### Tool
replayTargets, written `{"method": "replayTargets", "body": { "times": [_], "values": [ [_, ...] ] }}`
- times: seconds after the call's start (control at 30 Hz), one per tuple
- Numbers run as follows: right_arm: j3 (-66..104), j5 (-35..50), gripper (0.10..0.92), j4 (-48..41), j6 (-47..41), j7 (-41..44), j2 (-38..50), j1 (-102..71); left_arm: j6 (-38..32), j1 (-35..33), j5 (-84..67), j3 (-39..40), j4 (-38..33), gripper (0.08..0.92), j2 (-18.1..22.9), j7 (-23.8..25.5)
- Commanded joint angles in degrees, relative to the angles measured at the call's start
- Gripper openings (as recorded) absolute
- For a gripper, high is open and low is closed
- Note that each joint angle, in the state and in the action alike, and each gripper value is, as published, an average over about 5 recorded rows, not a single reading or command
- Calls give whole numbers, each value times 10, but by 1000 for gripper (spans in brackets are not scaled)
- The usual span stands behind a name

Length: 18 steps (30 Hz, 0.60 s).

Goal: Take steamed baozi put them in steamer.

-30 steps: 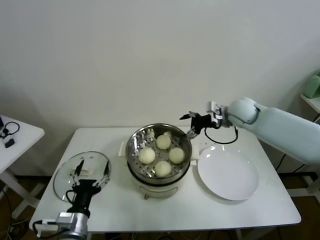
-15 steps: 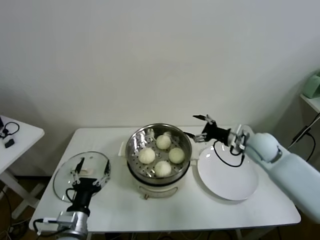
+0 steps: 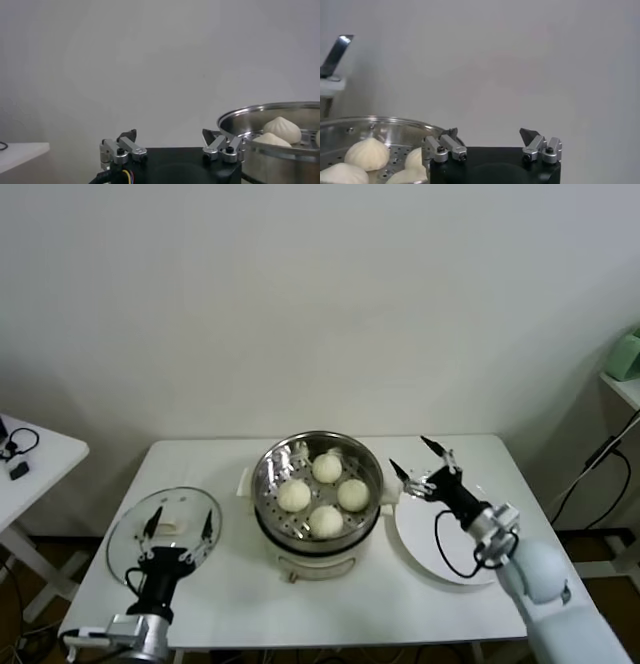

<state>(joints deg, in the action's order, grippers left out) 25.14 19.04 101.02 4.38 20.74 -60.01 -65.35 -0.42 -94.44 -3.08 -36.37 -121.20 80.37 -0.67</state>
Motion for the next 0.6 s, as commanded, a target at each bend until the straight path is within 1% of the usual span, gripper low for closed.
{"method": "replayTargets", "body": {
  "times": [0.03,0.6],
  "values": [
    [122,-37,823,35,68,-21,-153,-176,0,-12,-27,-25,1,823,5,24],
    [110,-36,823,43,79,-12,-174,-206,3,-1,-45,-39,7,823,12,27]
  ]
}}
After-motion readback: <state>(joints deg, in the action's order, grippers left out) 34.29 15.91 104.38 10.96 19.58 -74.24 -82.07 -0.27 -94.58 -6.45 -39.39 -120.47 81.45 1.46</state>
